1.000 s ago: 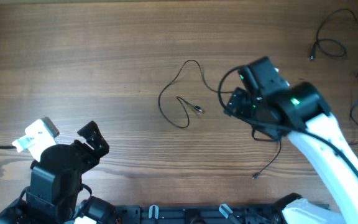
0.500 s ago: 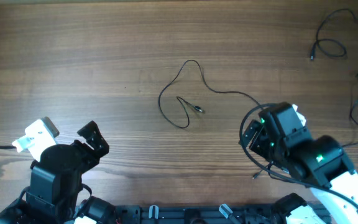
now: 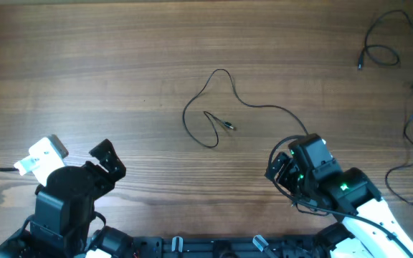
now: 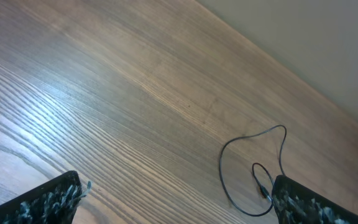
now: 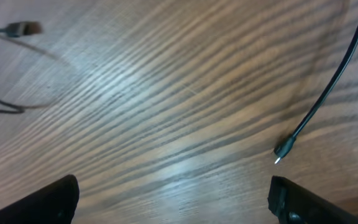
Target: Untangle cables
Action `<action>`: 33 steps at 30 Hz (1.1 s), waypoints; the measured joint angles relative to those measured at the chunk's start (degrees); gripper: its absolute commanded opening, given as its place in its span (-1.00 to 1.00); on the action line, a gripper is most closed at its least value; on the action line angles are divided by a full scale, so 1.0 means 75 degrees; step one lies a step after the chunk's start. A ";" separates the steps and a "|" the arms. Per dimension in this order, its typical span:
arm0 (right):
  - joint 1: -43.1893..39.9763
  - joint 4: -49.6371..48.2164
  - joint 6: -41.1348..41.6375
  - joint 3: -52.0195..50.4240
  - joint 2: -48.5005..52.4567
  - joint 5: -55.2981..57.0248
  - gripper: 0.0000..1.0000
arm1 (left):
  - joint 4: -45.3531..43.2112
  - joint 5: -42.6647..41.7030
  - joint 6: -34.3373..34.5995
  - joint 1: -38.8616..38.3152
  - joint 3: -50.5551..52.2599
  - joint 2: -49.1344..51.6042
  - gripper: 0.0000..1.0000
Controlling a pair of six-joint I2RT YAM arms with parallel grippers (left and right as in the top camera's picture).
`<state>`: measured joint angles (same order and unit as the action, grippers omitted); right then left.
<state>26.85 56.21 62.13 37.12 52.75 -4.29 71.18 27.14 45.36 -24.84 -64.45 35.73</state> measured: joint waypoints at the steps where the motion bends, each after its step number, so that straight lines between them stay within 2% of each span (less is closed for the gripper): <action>1: 0.0000 -0.0079 0.0134 -0.0061 0.0000 -0.0029 1.00 | 0.0000 0.0000 0.0000 0.0000 0.0000 0.0000 1.00; 5: 0.0000 -0.0315 0.0734 -0.0216 0.0009 -0.0111 1.00 | 0.0003 0.0000 0.0000 0.0000 0.0000 0.0000 1.00; 12: 0.0000 -0.0242 0.0973 -0.0248 0.0402 -0.0114 1.00 | 0.0000 0.0000 0.0000 0.0000 0.0000 0.0000 1.00; 23: 0.0000 -0.0286 0.1311 -0.0254 0.1996 -0.0108 1.00 | 0.0003 0.0000 0.0000 0.0000 0.0000 0.0000 1.00; 33: 0.0000 -0.0358 0.1378 -0.0256 0.2868 0.0239 1.00 | 0.0000 0.0000 0.0000 0.0000 0.0000 0.0000 1.00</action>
<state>26.85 53.52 72.47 35.20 74.26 -2.50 71.18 27.14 45.36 -24.84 -64.45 35.73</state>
